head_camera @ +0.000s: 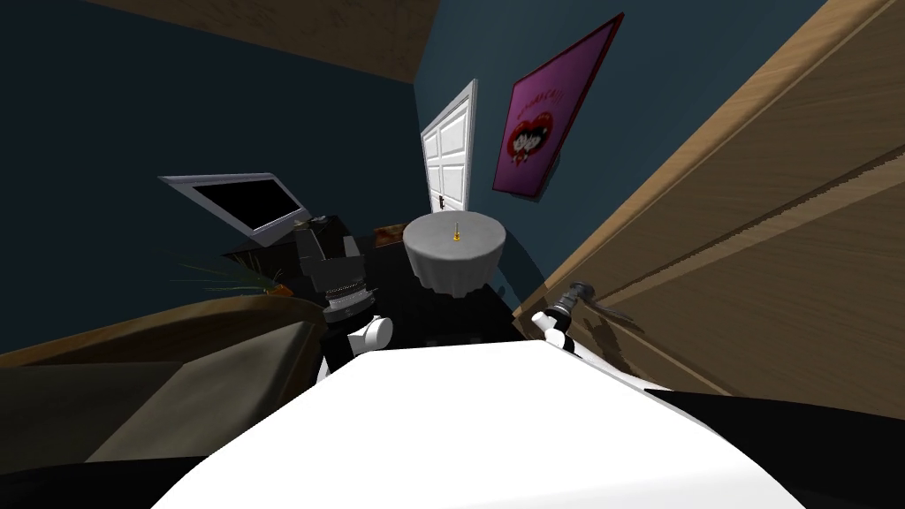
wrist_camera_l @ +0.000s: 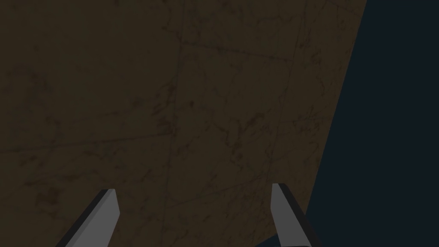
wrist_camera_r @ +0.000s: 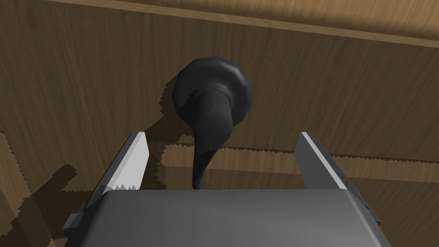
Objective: Pull the door open
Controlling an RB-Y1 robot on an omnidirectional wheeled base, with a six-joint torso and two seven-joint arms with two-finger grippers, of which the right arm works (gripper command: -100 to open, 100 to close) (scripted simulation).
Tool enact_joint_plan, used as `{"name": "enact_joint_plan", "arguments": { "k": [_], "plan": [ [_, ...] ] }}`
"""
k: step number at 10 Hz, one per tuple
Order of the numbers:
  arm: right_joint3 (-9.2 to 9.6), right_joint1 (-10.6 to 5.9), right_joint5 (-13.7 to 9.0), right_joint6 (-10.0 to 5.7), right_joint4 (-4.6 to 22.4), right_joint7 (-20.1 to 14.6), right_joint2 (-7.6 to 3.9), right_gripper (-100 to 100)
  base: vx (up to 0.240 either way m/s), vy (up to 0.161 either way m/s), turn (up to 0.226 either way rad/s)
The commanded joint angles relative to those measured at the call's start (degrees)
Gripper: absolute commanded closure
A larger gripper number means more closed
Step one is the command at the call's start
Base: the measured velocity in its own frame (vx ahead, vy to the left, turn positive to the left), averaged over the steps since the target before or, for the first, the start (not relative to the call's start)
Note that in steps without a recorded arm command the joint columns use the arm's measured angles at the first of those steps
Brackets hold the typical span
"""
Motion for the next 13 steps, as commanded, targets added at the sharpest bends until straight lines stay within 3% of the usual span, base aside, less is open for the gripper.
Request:
{"name": "enact_joint_plan", "arguments": {
  "k": [1, 2, 3, 6, 7, 12, 13],
  "plan": [
    [0.12, 1.25, -0.09, 0.30, 0.05, -1.80, -1.38, -100, 0.058, -0.181, 0.010],
    [0.12, 1.25, -0.09, 0.30, 0.05, -1.80, -1.38, -100, 0.052, -0.158, 0.002],
    [0.22, 1.94, -0.12, 0.25, 0.46, -2.85, -2.26, -100, 0.067, -0.178, -0.072],
    [0.12, 2.17, -0.16, 0.88, -0.61, -2.56, -1.81, -100, 0.024, -0.062, -0.008],
    [0.12, 2.17, -0.16, 0.88, -0.61, -2.56, -1.81, 100, 0.000, 0.000, 0.000],
    [0.12, 2.17, -0.16, 0.88, -0.61, -2.56, -1.81, 100, -0.001, 0.001, -0.002],
    [1.15, 2.30, 0.20, 1.00, -0.54, -3.51, -2.03, 100, -0.022, 0.078, 0.027]
  ]
}}
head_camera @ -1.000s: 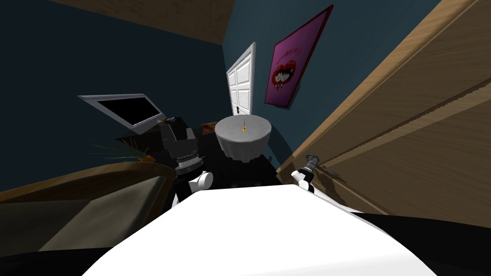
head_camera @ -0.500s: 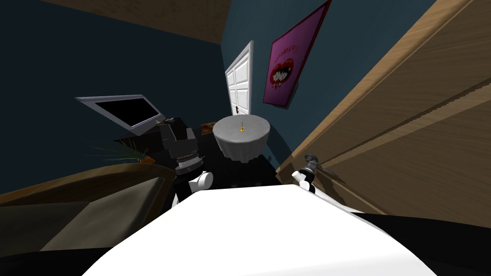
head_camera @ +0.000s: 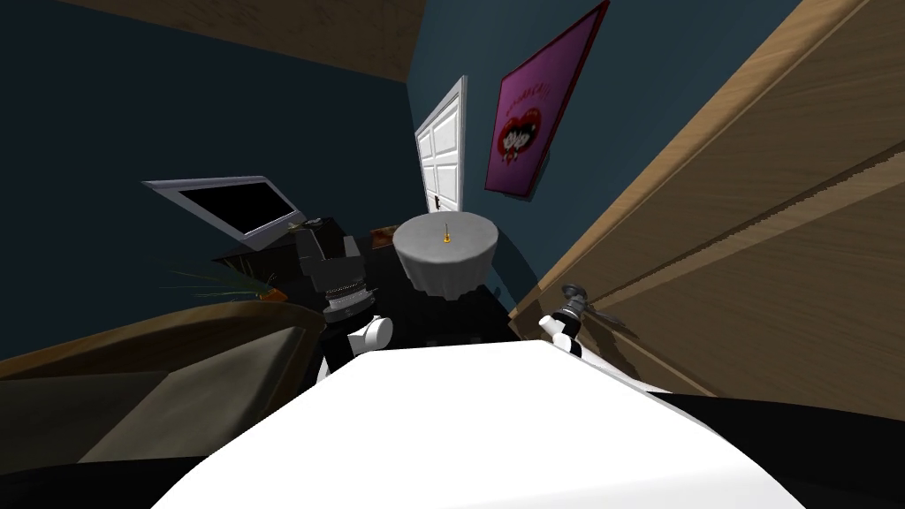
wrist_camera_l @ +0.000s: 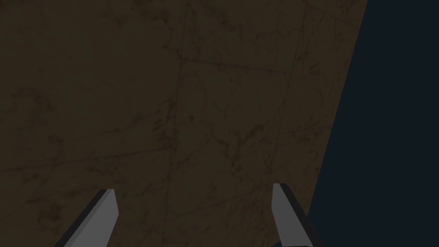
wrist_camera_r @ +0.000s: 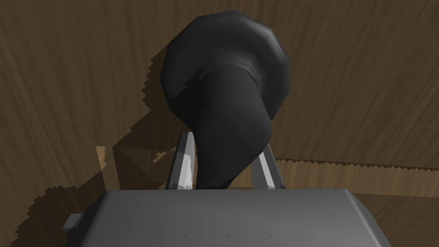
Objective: Pull the door open
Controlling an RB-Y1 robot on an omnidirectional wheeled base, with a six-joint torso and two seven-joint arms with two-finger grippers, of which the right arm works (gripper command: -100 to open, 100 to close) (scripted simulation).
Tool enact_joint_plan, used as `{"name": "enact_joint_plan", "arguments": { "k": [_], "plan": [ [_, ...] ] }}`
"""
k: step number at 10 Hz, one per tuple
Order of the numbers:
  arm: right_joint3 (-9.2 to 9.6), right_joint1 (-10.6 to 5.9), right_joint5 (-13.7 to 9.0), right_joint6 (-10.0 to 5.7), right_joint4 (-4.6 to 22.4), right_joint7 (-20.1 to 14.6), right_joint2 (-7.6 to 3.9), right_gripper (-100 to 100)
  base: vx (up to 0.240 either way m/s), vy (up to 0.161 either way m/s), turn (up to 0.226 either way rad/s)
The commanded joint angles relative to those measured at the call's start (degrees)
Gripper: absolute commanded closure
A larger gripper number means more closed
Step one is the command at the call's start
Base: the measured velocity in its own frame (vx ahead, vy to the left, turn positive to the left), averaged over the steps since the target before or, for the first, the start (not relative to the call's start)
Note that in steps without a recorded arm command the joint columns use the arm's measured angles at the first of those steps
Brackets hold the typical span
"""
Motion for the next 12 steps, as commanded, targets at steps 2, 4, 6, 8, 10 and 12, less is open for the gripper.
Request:
{"name": "enact_joint_plan", "arguments": {
  "k": [2, 4, 6, 8, 10, 12],
  "plan": [
    [2.08, -0.01, 0.84, -0.06, 0.36, -1.62, -0.29, 100, -0.053, 0.145, -0.008],
    [3.92, 0.18, 1.55, 0.04, 0.38, -3.13, -0.70, 100, -0.094, 0.151, -0.037],
    [5.26, 0.33, 2.07, 0.12, 0.40, -4.25, -0.99, 100, -0.084, 0.106, -0.033],
    [6.63, 0.49, 2.59, 0.22, 0.42, -5.39, -1.28, 100, -0.075, 0.044, -0.034],
    [7.97, 0.65, 3.11, 0.33, 0.44, -6.51, -1.55, 100, -0.079, 0.016, -0.031],
    [9.24, 0.82, 3.60, 0.44, 0.45, -7.57, -1.80, 100, -0.067, 0.007, -0.020]
  ]
}}
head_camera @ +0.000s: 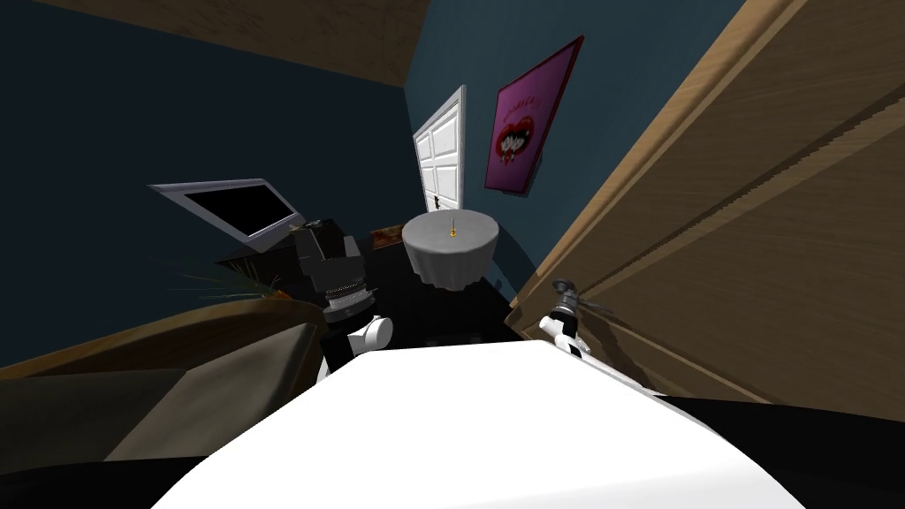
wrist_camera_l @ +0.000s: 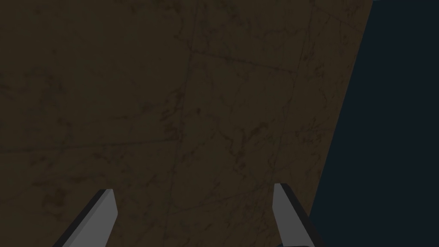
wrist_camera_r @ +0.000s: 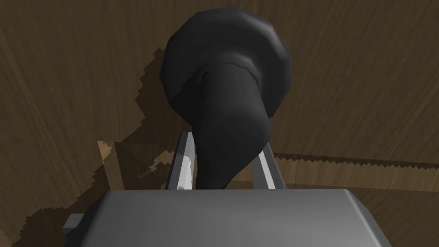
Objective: Pull the door open
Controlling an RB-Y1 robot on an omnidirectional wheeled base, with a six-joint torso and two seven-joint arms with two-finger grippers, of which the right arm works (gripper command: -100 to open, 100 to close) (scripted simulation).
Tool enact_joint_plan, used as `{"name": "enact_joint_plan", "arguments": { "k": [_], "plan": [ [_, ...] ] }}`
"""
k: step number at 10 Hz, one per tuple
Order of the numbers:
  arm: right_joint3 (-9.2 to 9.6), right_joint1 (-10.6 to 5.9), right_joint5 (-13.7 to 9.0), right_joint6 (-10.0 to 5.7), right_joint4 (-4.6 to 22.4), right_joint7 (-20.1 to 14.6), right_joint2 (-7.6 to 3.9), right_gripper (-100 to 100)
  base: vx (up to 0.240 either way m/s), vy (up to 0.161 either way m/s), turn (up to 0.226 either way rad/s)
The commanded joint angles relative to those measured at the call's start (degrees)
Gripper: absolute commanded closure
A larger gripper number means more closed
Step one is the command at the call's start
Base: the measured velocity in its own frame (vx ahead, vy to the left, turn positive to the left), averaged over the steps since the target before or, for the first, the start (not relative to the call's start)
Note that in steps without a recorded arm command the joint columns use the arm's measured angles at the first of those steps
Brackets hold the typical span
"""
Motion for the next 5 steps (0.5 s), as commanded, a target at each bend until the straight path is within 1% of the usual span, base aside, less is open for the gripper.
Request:
{"name": "enact_joint_plan", "arguments": {
  "k": [1, 2, 3, 4, 5],
  "plan": [
    [1.32, -1.87, 0.59, -2.06, 2.86, -1.05, -1.25, 100, -0.074, 0.009, -0.016],
    [1.32, -1.87, 0.59, -2.06, 4.16, -1.05, -1.25, 100, -0.034, 0.001, 0.015],
    [2.93, -1.65, 1.20, -1.89, 4.18, -2.41, -1.54, 100, -0.084, -0.016, -0.063],
    [2.93, -1.65, 1.20, -1.89, 4.18, -2.41, -1.54, 100, -0.098, -0.008, -0.023],
    [4.32, -1.45, 1.73, -1.73, 4.20, -3.58, -1.79, 100, -0.112, -0.031, -0.042]
  ]
}}
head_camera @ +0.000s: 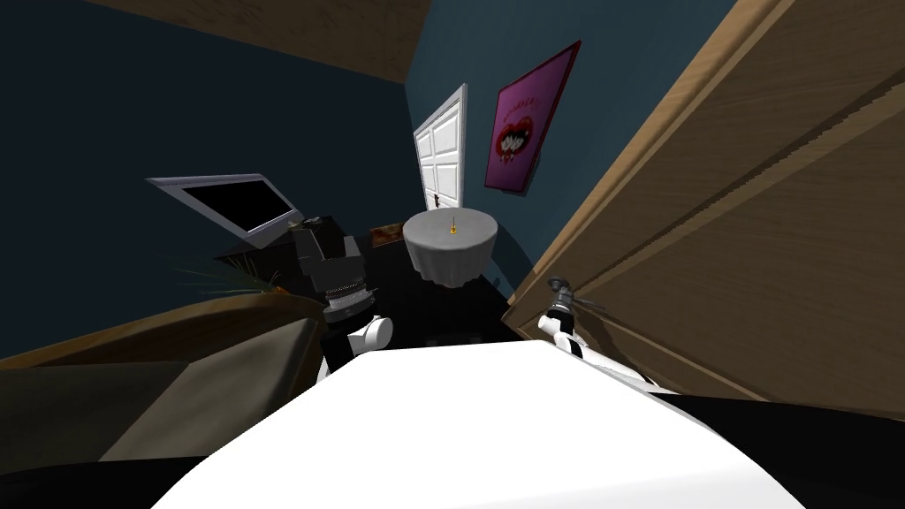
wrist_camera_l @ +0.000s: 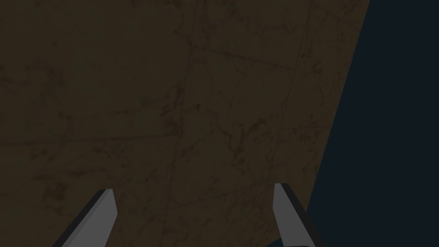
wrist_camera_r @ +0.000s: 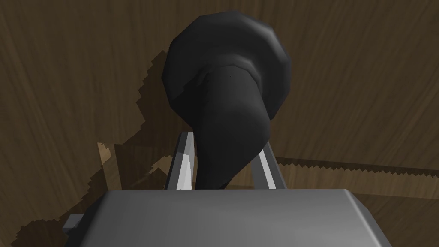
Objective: Pull the door open
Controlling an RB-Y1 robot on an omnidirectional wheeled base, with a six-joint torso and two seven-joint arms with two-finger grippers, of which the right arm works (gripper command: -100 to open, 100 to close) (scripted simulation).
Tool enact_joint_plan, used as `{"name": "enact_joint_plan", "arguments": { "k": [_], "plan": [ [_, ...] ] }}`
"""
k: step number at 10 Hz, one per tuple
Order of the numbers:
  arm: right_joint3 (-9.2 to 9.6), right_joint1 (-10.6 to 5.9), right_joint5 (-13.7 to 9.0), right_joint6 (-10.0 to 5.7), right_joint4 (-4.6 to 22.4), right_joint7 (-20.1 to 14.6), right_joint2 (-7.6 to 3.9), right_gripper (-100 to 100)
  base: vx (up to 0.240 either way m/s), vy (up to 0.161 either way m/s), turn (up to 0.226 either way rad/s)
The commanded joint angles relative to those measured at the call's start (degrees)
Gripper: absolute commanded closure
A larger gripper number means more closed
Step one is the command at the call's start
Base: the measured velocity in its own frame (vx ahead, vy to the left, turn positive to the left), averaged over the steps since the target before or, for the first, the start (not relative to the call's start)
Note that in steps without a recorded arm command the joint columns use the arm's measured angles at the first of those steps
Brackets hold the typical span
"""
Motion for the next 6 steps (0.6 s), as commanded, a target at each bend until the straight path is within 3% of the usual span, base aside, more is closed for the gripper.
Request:
{"name": "enact_joint_plan", "arguments": {
  "k": [1, 2, 3, 6],
  "plan": [
    [0.62, 0.72, 0.26, 0.81, -1.91, -0.27, 0.62, 100, -0.105, -0.025, -0.007],
    [0.46, 0.66, 0.17, 0.74, -1.93, -0.25, 0.76, 100, -0.037, -0.004, 0.021],
    [1.47, 0.60, 0.64, 1.12, -2.40, -0.68, 1.09, 100, -0.157, 0.004, 0.055],
    [3.60, 0.31, 1.62, 1.14, -2.80, -1.68, 1.35, 100, -0.217, 0.020, 0.048]
  ]
}}
